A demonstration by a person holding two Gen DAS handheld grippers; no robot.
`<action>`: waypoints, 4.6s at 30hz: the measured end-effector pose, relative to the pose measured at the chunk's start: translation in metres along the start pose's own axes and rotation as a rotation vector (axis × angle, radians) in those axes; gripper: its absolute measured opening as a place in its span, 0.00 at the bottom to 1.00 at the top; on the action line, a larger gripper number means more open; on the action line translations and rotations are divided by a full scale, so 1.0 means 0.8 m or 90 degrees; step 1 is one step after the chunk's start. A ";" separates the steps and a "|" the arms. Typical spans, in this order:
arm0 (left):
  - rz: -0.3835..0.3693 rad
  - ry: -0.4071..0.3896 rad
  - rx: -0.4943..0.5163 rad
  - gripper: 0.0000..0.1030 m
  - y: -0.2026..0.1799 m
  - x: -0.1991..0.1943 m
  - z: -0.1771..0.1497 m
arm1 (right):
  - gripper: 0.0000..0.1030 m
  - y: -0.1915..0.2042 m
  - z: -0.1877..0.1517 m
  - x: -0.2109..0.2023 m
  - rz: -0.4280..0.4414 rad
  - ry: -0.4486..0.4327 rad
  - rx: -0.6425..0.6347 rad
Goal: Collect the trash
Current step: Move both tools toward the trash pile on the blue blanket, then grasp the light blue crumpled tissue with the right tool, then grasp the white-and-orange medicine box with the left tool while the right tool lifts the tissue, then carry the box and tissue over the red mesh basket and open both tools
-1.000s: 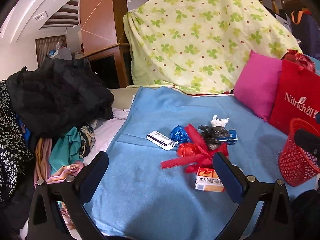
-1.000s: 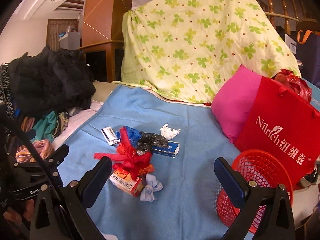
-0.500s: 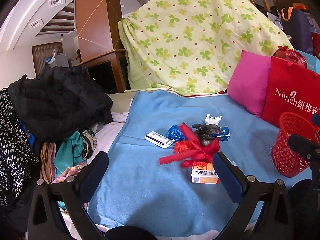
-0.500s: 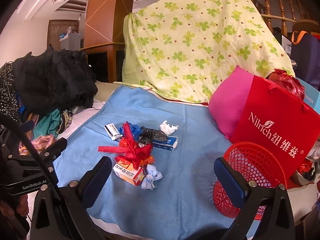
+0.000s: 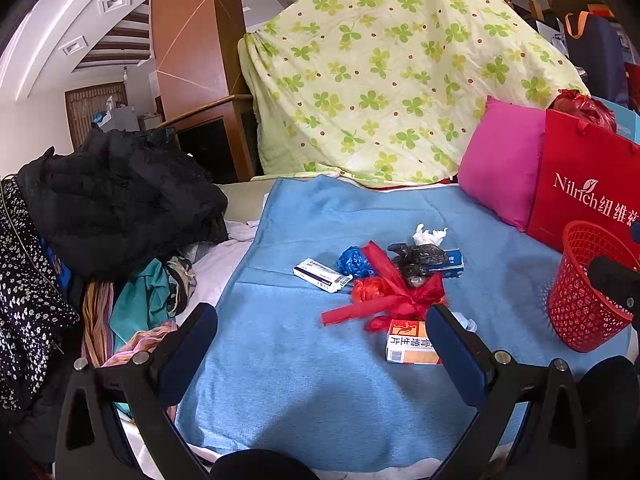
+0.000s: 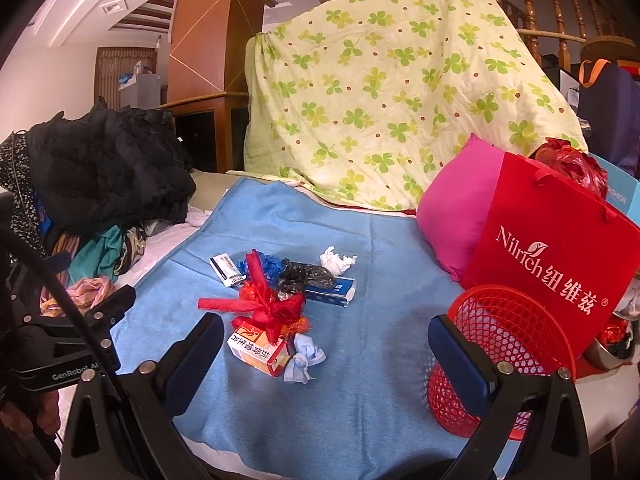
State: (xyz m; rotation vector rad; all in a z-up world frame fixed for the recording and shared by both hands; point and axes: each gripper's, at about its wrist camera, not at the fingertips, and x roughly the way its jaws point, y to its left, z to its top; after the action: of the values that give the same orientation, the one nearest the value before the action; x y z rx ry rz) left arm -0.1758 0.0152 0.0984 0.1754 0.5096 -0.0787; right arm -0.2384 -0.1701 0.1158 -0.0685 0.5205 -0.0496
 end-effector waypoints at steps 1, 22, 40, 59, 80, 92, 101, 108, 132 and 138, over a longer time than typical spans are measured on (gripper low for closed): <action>0.000 0.001 0.001 1.00 0.000 0.001 -0.001 | 1.00 0.000 0.000 0.000 -0.001 -0.001 0.000; 0.007 0.031 -0.012 1.00 0.008 0.032 -0.019 | 1.00 -0.005 0.002 -0.003 0.071 -0.055 0.033; -0.011 0.169 -0.047 1.00 0.040 0.146 -0.084 | 0.97 -0.032 -0.031 0.242 0.264 0.233 0.130; -0.134 0.208 -0.050 1.00 -0.023 0.182 -0.060 | 0.35 -0.064 -0.099 0.385 0.260 0.399 0.265; -0.210 0.287 -0.046 1.00 -0.103 0.259 -0.064 | 0.29 -0.098 -0.015 0.245 0.256 0.028 0.195; -0.205 0.259 -0.024 0.81 -0.119 0.251 -0.075 | 0.29 -0.172 -0.016 0.171 0.215 -0.109 0.248; -0.261 0.180 0.008 0.81 -0.149 0.174 -0.038 | 0.29 -0.243 -0.033 0.147 0.217 -0.124 0.331; -0.358 0.080 0.071 0.81 -0.215 0.101 0.033 | 0.29 -0.296 -0.054 0.118 0.242 -0.140 0.415; -0.467 0.076 0.134 0.82 -0.342 0.088 0.083 | 0.80 -0.396 -0.101 0.067 0.103 -0.225 0.550; -0.420 0.064 0.099 0.82 -0.278 0.095 0.068 | 0.80 -0.351 -0.077 0.051 0.102 -0.292 0.476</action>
State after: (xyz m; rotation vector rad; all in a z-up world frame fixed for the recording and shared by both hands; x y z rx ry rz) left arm -0.1105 -0.2155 0.0748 0.1572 0.6469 -0.7581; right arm -0.2422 -0.4557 0.0640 0.6788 0.0236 -0.0669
